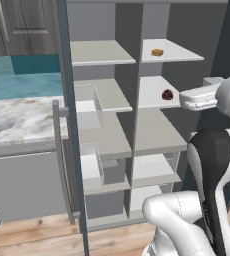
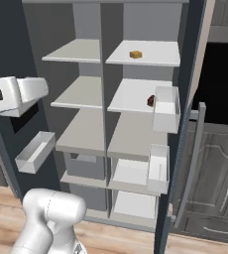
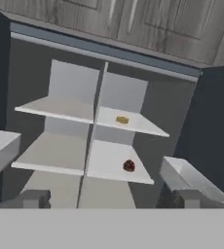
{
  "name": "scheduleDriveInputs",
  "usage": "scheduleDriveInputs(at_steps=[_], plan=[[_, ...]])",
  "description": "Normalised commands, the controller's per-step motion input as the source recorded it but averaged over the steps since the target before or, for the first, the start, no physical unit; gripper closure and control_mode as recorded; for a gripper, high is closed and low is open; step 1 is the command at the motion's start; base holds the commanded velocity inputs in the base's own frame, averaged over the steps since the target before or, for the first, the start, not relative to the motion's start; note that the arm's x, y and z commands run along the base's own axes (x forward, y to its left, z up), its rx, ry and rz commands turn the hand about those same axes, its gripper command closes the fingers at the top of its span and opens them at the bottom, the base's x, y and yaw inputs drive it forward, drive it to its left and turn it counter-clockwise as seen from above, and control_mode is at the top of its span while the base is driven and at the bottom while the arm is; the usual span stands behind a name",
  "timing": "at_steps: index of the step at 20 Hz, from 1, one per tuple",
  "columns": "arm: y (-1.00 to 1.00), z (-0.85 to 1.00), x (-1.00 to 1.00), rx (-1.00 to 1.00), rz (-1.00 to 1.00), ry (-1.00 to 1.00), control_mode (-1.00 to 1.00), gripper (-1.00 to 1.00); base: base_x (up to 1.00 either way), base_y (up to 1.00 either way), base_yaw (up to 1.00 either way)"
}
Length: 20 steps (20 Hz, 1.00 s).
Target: Take the cakes from the fridge and place them on the empty tray on the dining counter.
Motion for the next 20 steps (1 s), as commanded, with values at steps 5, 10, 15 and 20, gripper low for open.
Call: scheduleDriveInputs(at_steps=[5,10,15,20], plan=[[-0.09,-0.28,0.14,0.22,0.28,0.11,-1.00,-1.00,0.00,0.00,0.00],[-0.02,-0.23,0.12,0.22,0.32,0.13,-1.00,-1.00,0.00,0.00,0.00],[0.04,-0.13,0.09,0.04,0.07,0.01,-1.00,-1.00,0.00,0.00,0.00],[0.10,-0.02,0.15,0.00,-0.02,-0.03,-1.00,-1.00,0.00,0.00,0.00]])
